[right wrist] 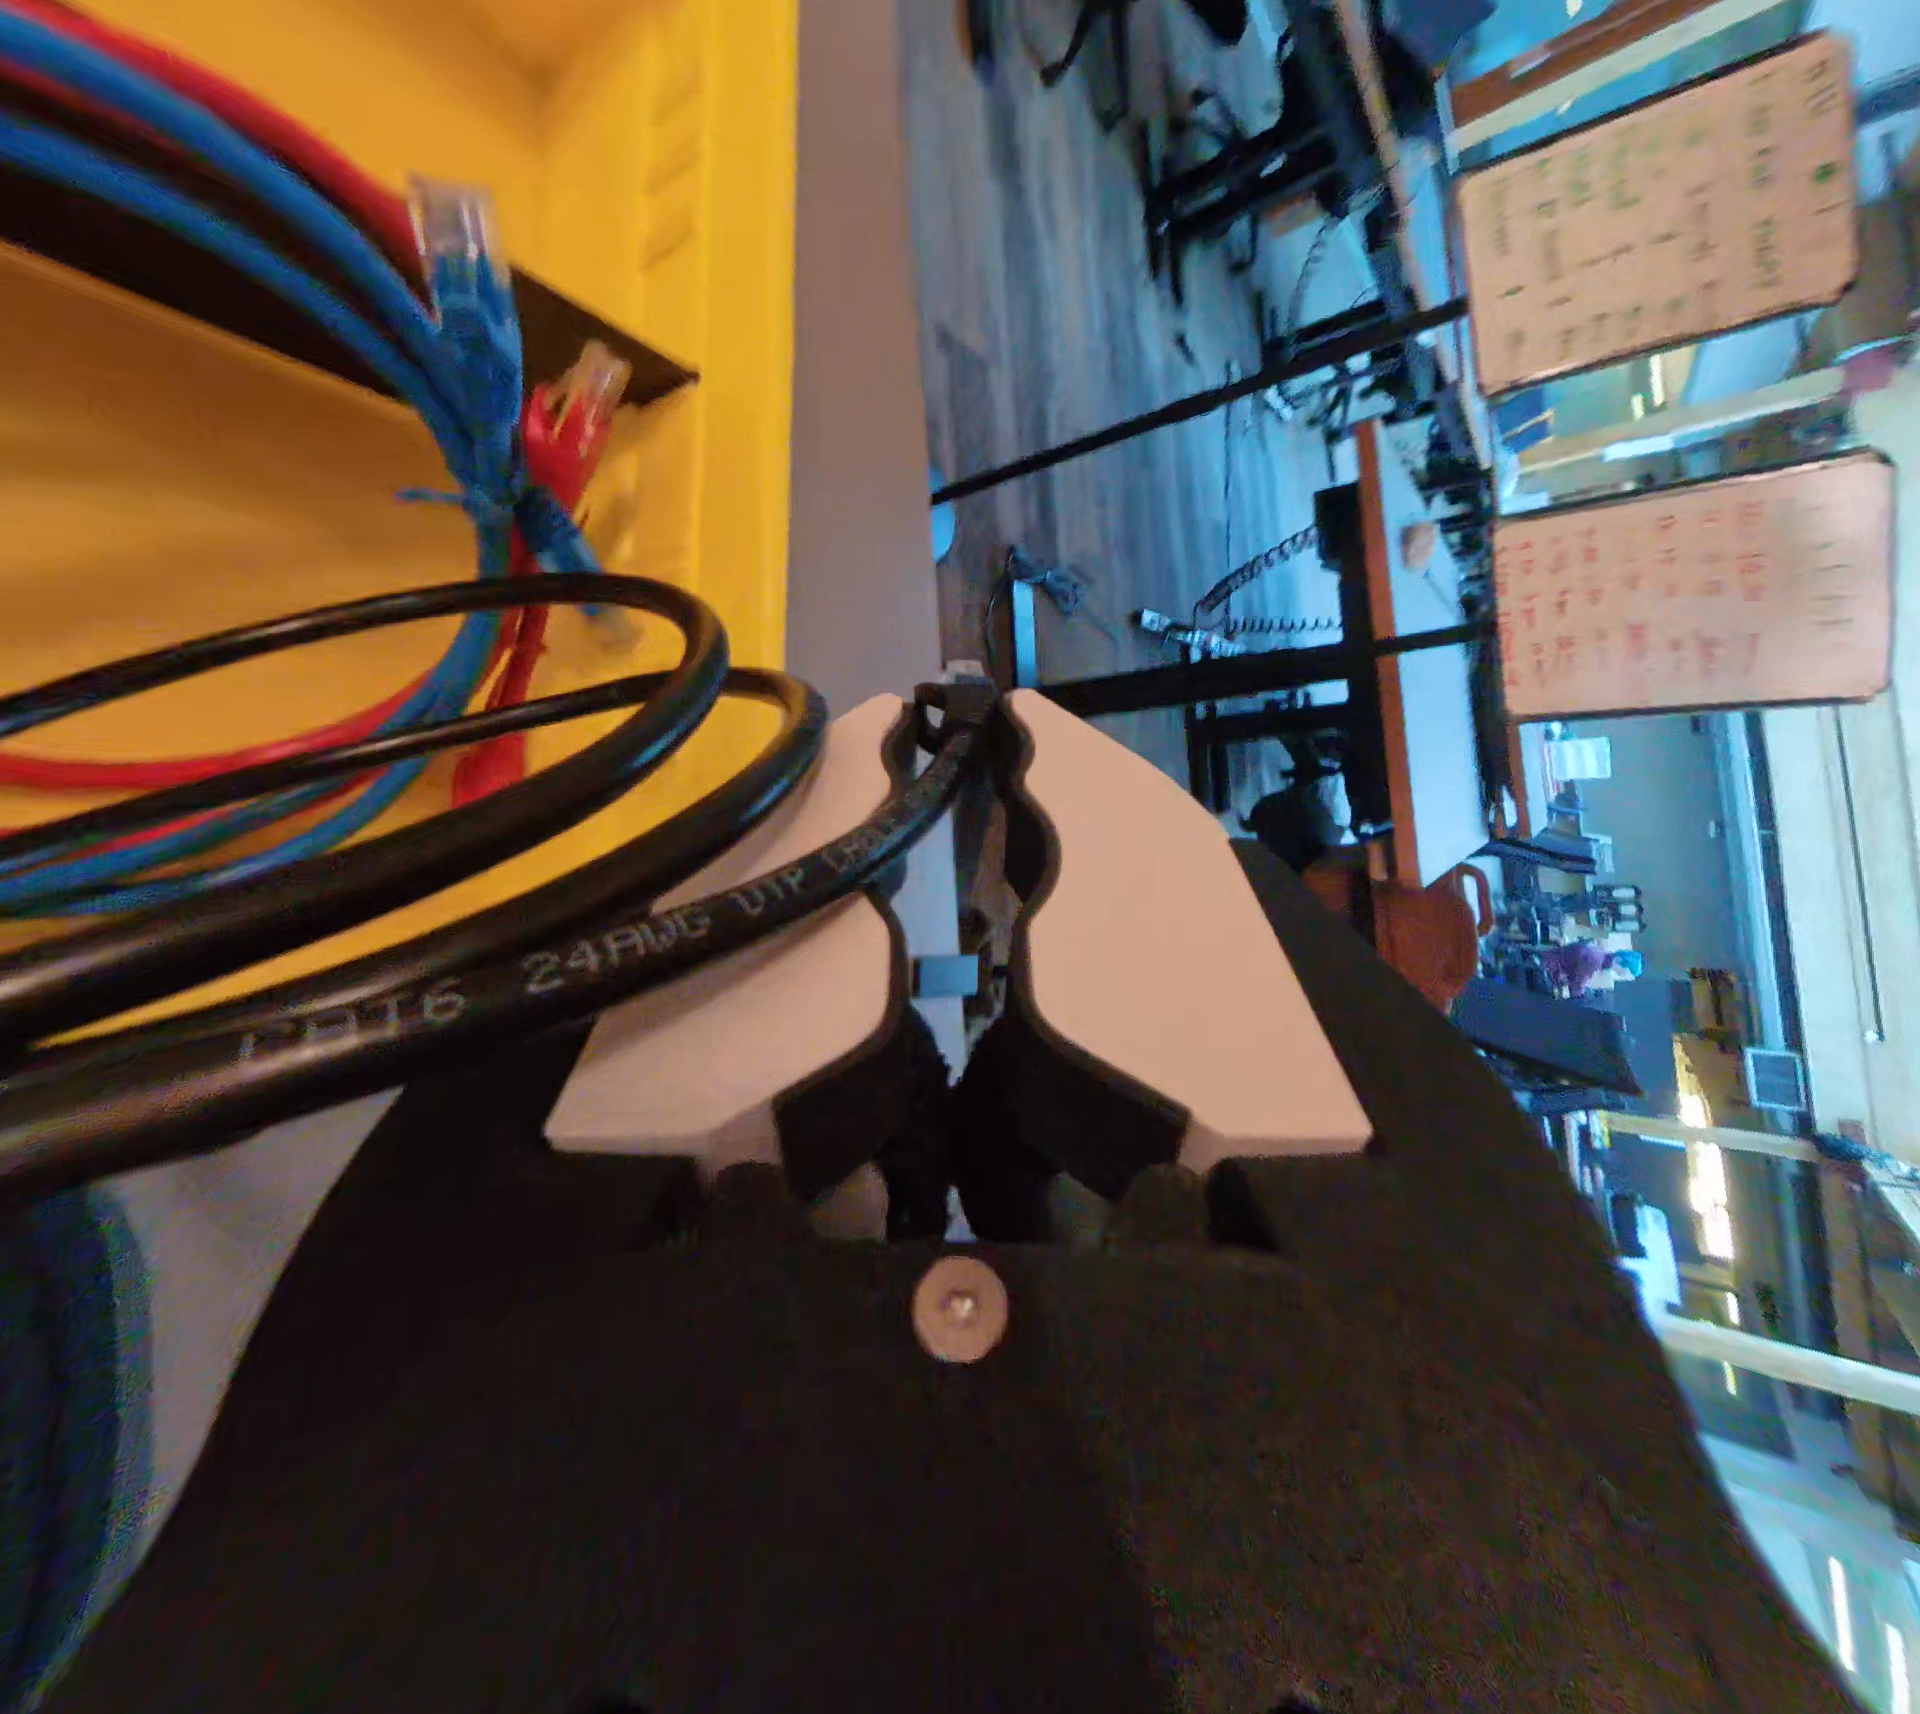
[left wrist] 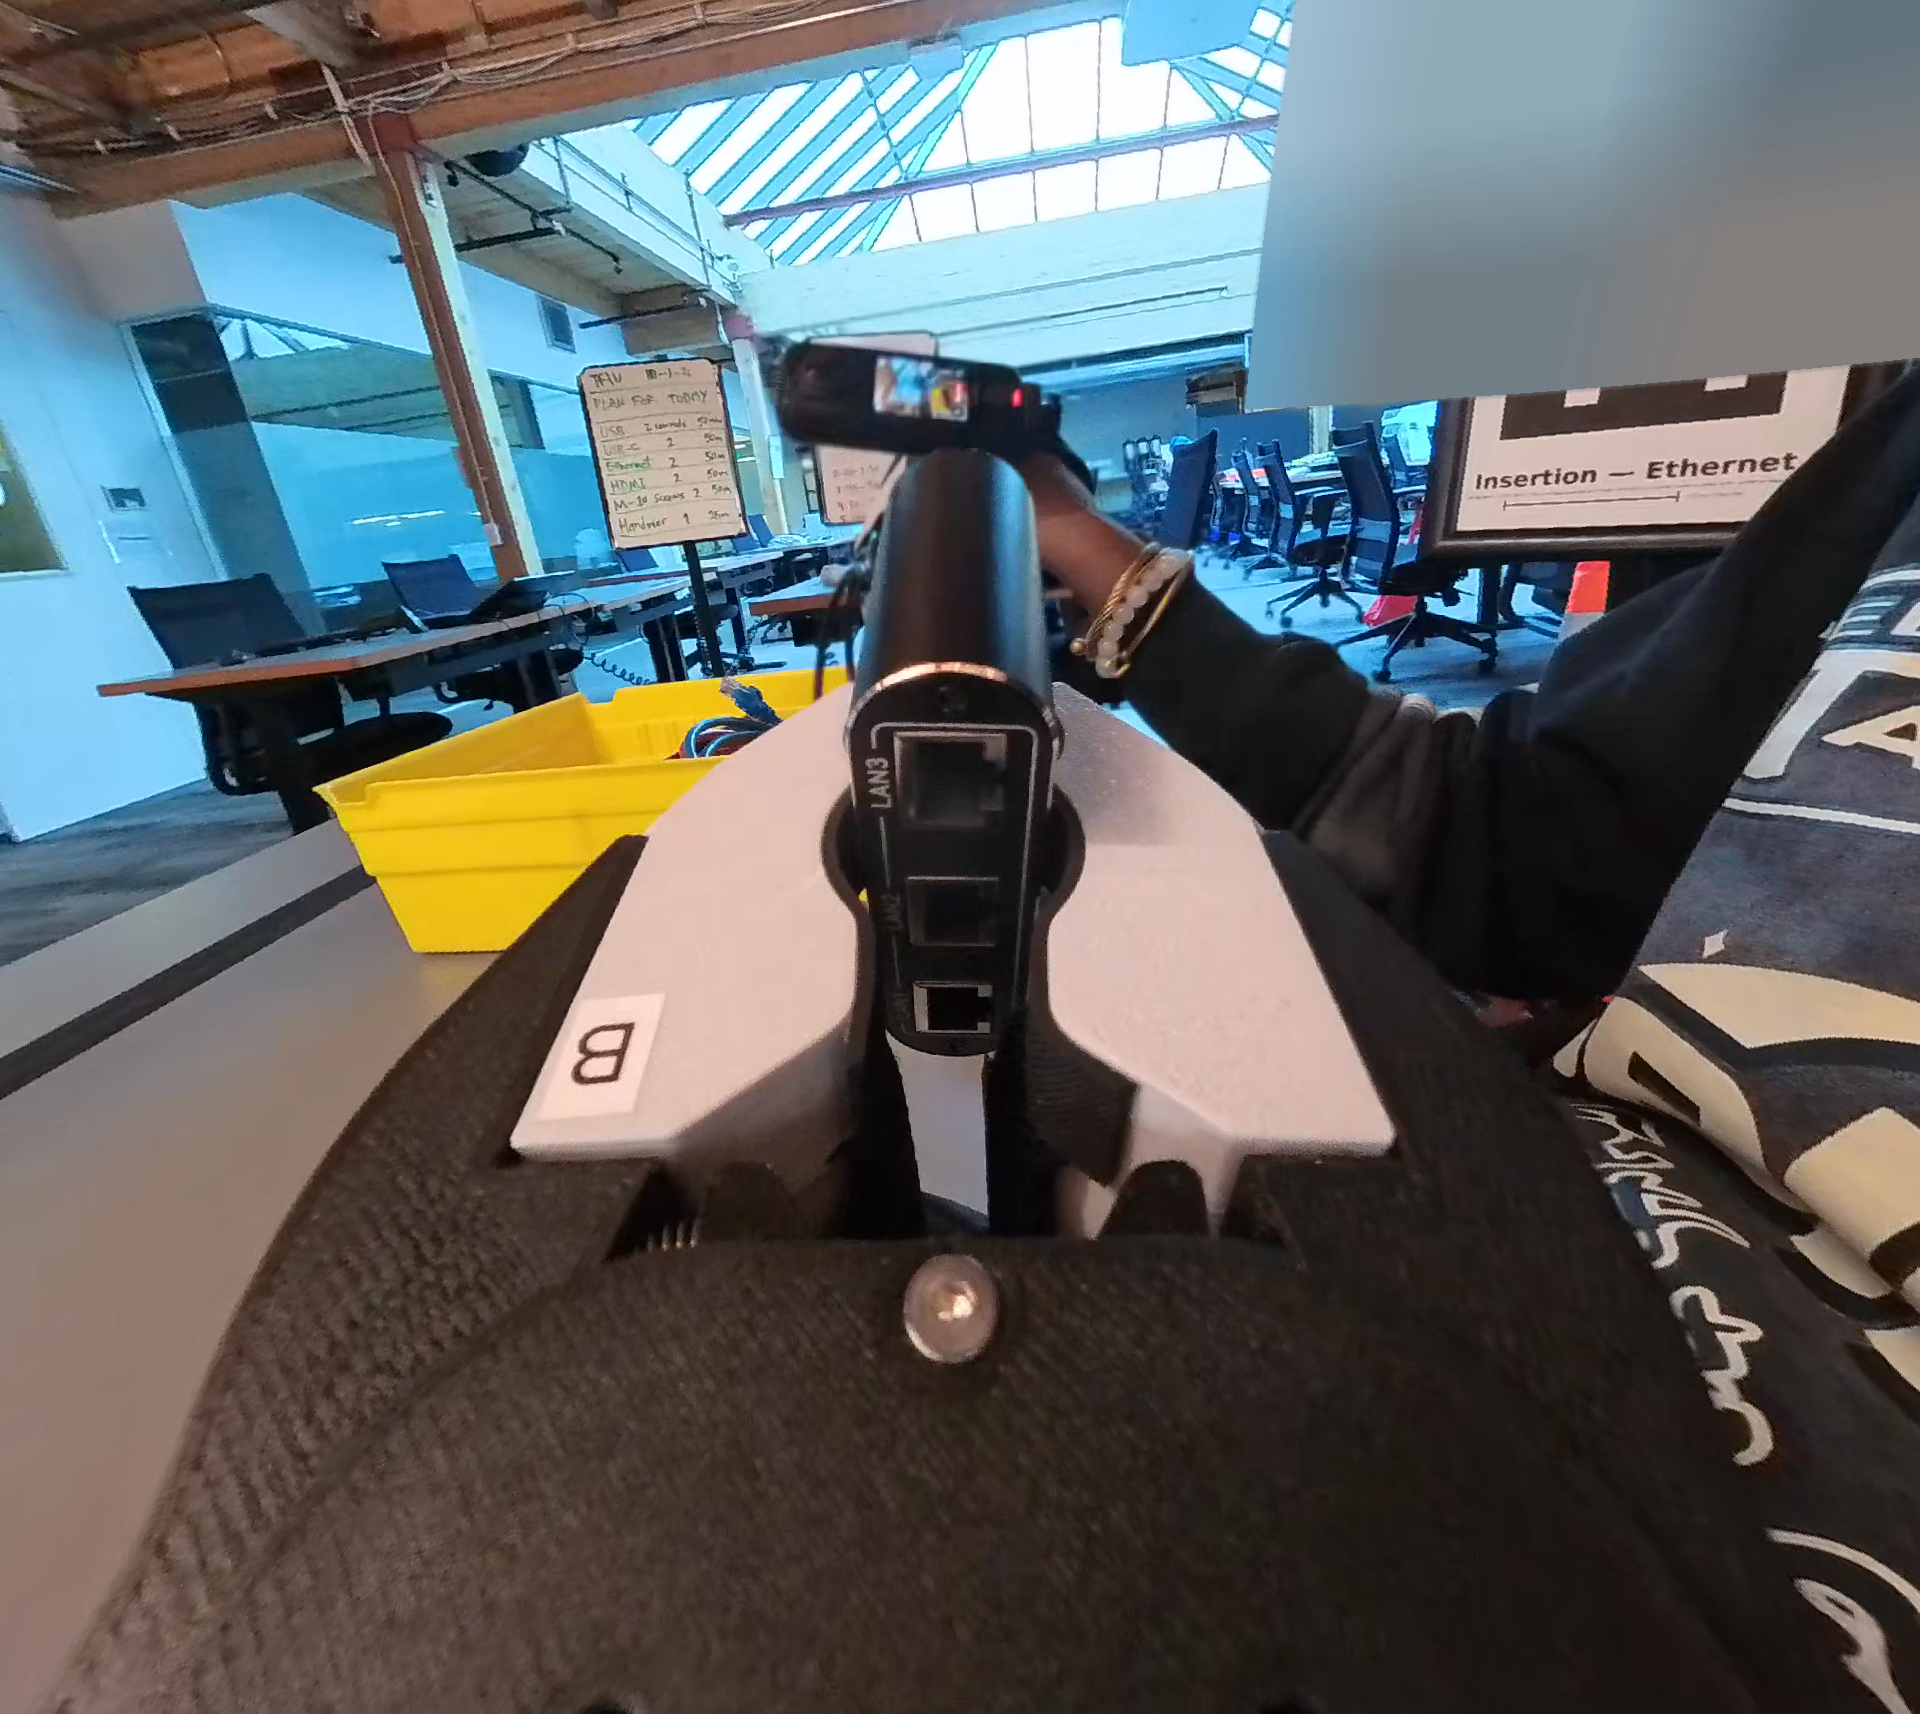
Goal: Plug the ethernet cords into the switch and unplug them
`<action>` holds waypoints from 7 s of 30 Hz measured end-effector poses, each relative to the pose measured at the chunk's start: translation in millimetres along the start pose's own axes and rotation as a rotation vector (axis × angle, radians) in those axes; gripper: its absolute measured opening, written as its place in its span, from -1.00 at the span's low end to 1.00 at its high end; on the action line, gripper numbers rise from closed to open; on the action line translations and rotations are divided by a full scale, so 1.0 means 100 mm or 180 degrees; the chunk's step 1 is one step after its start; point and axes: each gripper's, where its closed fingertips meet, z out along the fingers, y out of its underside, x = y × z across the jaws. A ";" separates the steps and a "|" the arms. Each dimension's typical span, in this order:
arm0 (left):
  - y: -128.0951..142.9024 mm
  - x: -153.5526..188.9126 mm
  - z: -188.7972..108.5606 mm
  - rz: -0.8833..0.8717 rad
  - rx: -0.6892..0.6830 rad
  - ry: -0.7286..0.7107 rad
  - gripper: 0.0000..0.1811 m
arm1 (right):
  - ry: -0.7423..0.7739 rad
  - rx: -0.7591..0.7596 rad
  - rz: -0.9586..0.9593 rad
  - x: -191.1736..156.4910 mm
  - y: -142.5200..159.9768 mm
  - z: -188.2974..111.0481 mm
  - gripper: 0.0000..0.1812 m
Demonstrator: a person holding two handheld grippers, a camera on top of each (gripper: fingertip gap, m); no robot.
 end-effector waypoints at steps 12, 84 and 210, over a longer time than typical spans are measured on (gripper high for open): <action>0.02 0.01 0.01 0.0063 -0.0044 -0.0007 -0.72 | -0.0984 -0.0300 0.0065 -0.60 0.08 0.09 -0.41; -0.10 -0.44 -0.07 0.0985 0.0186 -0.1140 0.26 | -0.3121 -0.0196 -0.0653 -1.64 -1.38 0.83 -0.73; -0.89 -0.74 -4.22 0.0045 -0.1063 -0.4344 0.03 | -0.3328 0.2537 -0.0467 -3.46 -2.48 -1.67 -0.64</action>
